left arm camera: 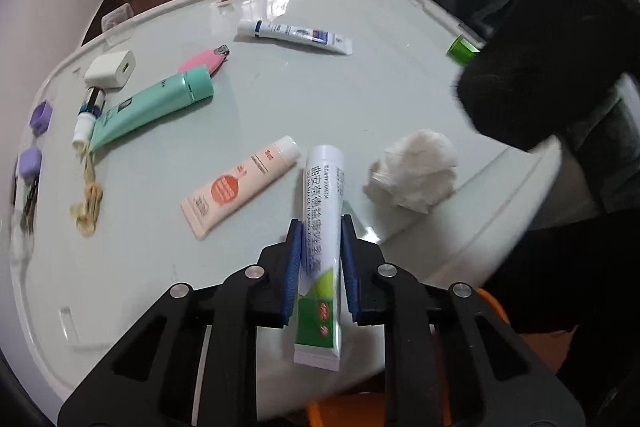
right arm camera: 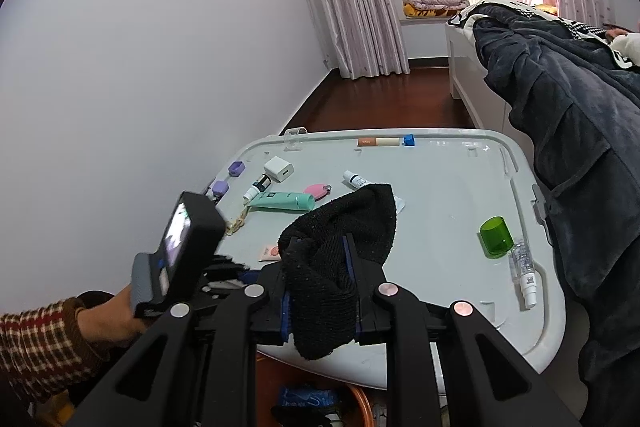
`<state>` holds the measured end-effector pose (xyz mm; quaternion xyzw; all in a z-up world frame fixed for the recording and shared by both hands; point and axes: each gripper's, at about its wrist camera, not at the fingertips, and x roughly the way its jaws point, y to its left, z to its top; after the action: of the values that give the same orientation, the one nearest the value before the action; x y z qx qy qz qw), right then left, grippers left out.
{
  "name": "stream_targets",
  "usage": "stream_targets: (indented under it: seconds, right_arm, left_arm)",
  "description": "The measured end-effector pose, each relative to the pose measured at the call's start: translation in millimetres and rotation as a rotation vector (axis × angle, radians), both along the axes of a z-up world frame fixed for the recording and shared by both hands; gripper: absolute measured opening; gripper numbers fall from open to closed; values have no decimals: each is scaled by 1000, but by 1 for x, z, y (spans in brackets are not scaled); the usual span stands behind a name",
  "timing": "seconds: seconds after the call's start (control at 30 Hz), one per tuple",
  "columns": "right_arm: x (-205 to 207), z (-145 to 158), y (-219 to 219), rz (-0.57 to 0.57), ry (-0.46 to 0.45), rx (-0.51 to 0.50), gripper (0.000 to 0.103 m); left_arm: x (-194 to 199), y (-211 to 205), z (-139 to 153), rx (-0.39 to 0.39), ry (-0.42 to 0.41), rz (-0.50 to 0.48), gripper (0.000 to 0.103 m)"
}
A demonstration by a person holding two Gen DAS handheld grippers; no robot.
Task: Collect trash
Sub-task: 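Drop the white tube and black cloth from both tools into the orange bucket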
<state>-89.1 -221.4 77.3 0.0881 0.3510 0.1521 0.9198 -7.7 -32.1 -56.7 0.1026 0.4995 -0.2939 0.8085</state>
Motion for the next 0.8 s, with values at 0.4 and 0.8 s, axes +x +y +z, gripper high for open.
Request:
stream_targets:
  seconds: [0.4, 0.8]
  right_arm:
    - [-44, -1, 25, 91, 38, -10, 21]
    - [-102, -111, 60, 139, 437, -6, 56]
  left_arm:
    - [-100, 16, 36, -62, 21, -68, 19]
    - [-138, 32, -30, -36, 335, 10, 44]
